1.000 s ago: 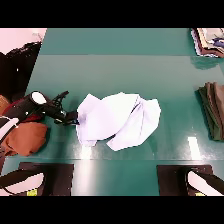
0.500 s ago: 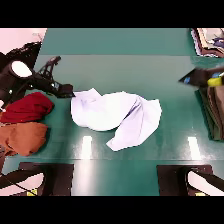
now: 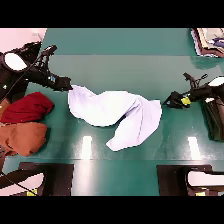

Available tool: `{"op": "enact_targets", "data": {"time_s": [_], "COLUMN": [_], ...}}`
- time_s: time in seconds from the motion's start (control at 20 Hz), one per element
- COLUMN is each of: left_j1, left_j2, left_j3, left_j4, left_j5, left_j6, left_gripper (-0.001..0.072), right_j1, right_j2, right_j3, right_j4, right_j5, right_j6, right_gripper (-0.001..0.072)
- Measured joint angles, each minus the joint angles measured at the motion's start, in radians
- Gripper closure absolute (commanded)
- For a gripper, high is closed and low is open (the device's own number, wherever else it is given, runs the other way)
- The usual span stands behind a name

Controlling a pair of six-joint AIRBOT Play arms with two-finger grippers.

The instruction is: Fold the shirts.

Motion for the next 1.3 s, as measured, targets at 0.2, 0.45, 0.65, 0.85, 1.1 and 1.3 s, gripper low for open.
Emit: {"op": "enact_targets", "data": {"time_s": [0.2, 0.45, 0.65, 0.85, 1.1, 1.3], "left_j1": [0.000, 0.000, 0.000, 0.000, 0.000, 0.000], "left_j2": [0.000, 0.000, 0.026, 0.119, 0.249, 0.327], "left_j3": [0.002, 0.002, 0.020, 0.179, 0.530, 0.769], "left_j4": [0.002, 0.002, 0.025, 0.132, 0.225, 0.249], "left_j5": [0.003, 0.002, 0.006, 0.019, 0.029, 0.056], "left_j6": [0.000, 0.000, -0.013, -0.034, -0.041, -0.045], "left_gripper": [0.0680, 0.0680, 0.0680, 0.0680, 0.0679, 0.0681], "right_j1": [0.034, 0.086, 0.091, 0.038, -0.030, -0.093], "right_j2": [-0.084, -0.131, -0.078, 0.077, 0.294, 0.453], "right_j3": [0.041, 0.086, 0.103, 0.230, 0.523, 0.706], "right_j4": [0.038, 0.045, 0.042, 0.039, 0.038, 0.038], "right_j5": [-0.023, -0.082, -0.134, -0.152, -0.165, -0.168], "right_j6": [-0.008, -0.013, -0.014, -0.014, -0.014, -0.014], "right_gripper": [0.0411, 0.0693, 0.0694, 0.0694, 0.0694, 0.0694]}}
